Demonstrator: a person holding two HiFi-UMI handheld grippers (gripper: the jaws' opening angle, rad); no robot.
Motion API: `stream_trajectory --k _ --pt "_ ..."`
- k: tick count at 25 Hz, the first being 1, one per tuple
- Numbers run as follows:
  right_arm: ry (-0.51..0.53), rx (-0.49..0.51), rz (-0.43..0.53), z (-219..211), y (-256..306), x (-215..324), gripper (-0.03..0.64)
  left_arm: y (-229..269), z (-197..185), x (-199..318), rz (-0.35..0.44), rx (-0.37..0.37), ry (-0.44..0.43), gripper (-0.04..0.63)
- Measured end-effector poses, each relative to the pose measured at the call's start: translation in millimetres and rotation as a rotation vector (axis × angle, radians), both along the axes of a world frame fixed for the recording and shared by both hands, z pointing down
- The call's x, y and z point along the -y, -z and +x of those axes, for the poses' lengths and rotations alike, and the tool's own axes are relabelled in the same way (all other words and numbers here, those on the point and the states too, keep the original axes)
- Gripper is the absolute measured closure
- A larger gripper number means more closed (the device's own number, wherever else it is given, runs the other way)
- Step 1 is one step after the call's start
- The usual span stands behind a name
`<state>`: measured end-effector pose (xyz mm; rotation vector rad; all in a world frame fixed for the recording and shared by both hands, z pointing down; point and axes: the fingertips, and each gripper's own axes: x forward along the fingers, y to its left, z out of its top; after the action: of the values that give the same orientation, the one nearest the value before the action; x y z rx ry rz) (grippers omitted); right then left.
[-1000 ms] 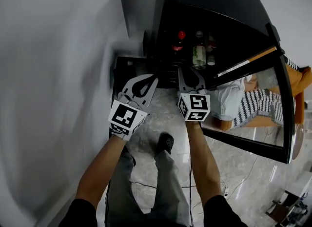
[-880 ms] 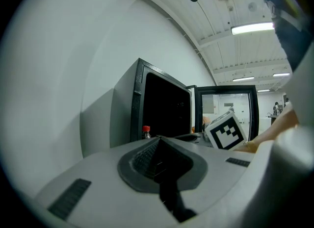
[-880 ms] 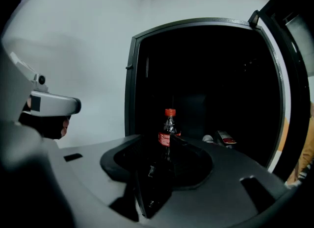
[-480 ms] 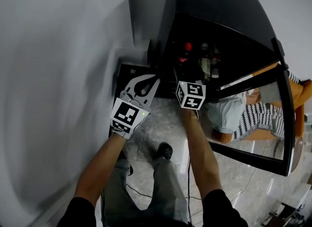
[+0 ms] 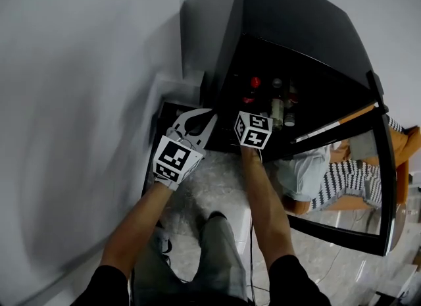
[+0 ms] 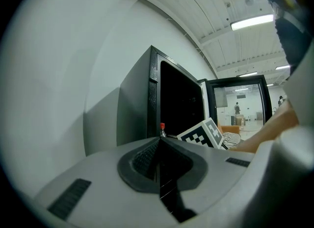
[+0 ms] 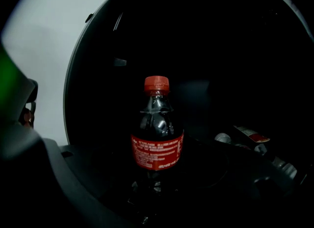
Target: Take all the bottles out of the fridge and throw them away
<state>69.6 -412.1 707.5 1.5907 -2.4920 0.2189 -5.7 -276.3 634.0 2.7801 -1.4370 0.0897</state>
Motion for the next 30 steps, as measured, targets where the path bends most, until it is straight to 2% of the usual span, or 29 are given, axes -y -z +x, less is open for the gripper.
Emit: stream_trajectory --k 9,16,20,30 --pt "0.023 -0.006 -0.007 -1.5 -1.1 2.2 0.304 -4.5 -6.0 12.7 -0.004 0.003 0.025 0.589" --pt "0.031 -0.015 -0.024 6.4 15.4 -29.0 0.305 6.9 -16.8 -0.4 -0.043 0.0 0.042 0.589" --pt "0.029 -0.007 -0.041 12.9 51.1 -61.2 0.305 41.1 -20.3 -18.4 -0.069 -0.01 0.036 0.589" --pt "0.058 0.007 -0.067 15.9 185.8 -156.3 0.305 169.2 -15.7 -78.2 -0.106 -0.02 0.0 0.589"
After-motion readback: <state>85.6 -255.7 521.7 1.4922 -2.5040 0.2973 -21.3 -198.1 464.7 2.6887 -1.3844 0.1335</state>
